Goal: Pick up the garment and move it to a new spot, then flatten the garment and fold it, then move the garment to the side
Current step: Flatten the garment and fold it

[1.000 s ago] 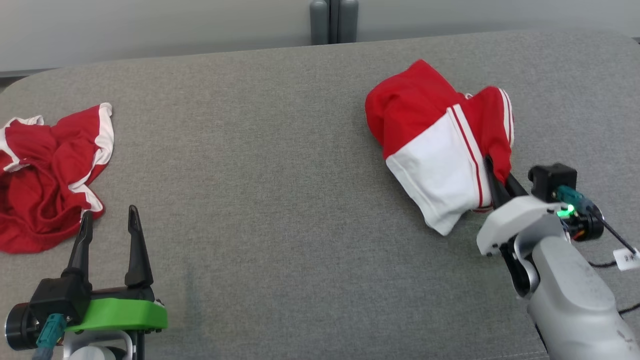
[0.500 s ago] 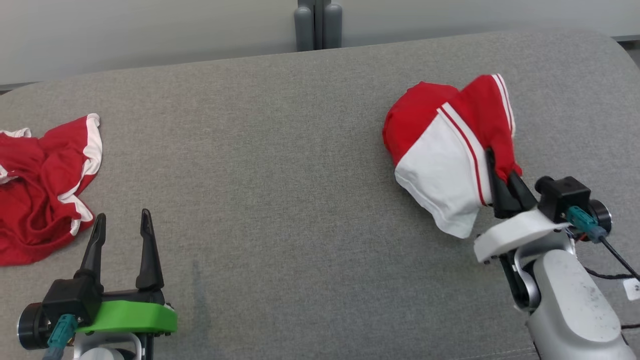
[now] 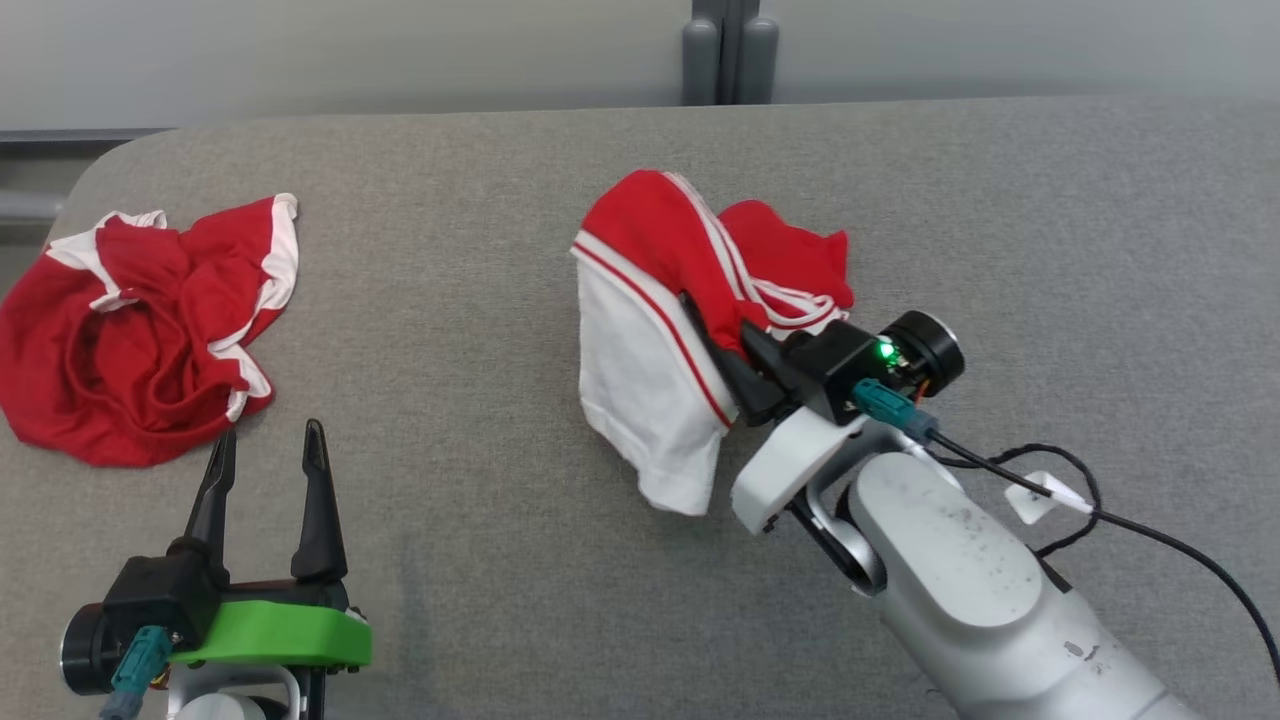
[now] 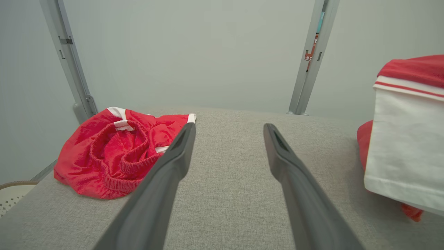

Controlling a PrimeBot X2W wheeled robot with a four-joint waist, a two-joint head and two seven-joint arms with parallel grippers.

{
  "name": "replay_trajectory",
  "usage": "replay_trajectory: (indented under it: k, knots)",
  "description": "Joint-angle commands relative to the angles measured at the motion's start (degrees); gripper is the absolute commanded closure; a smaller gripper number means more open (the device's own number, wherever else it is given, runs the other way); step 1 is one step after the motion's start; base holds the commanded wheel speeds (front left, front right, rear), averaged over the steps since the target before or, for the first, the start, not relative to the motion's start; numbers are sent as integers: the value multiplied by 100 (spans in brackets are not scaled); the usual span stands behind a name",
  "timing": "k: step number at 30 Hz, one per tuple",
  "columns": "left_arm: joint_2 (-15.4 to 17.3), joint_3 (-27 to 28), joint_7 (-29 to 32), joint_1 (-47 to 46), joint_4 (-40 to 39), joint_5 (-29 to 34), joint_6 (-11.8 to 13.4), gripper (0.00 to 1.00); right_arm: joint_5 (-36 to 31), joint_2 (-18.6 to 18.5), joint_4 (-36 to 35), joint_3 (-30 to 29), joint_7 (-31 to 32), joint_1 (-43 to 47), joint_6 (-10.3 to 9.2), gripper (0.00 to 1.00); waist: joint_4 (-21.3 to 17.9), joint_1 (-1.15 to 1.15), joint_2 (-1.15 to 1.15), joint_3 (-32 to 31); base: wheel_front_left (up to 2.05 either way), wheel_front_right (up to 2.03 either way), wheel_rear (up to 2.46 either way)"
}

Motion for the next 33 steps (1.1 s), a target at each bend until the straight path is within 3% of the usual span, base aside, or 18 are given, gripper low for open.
replay_trajectory:
  k: [1,9,10,11,14,18,33]
  knots:
    - [10,-18,-5,-49,17,-30,12,0,123,51,130,262,-19,-133,-5,100,231,0,0,43,0,0,0]
    - [9,-62,-5,-101,85,-111,41,0,709,149,631,1803,-18,-310,-5,100,495,0,0,90,0,0,0]
    - [10,-59,-5,-104,96,-117,39,0,814,146,639,1922,-19,-297,-5,91,505,0,0,89,0,0,0]
    - [10,-55,-5,-107,102,-118,38,0,927,143,649,2028,-19,-289,-5,0,508,0,0,91,0,0,0]
    - [10,-25,-5,-98,95,-130,43,0,1115,145,577,2113,-19,-303,-5,0,469,0,0,99,0,0,0]
    - [10,31,-5,-94,73,-79,55,0,1047,142,325,1761,-18,-275,-5,0,320,0,0,84,0,0,0]
    - [11,312,-4,222,-55,107,35,0,-1,-203,-977,-1152,-18,1175,-5,0,-229,0,0,-109,0,0,0]
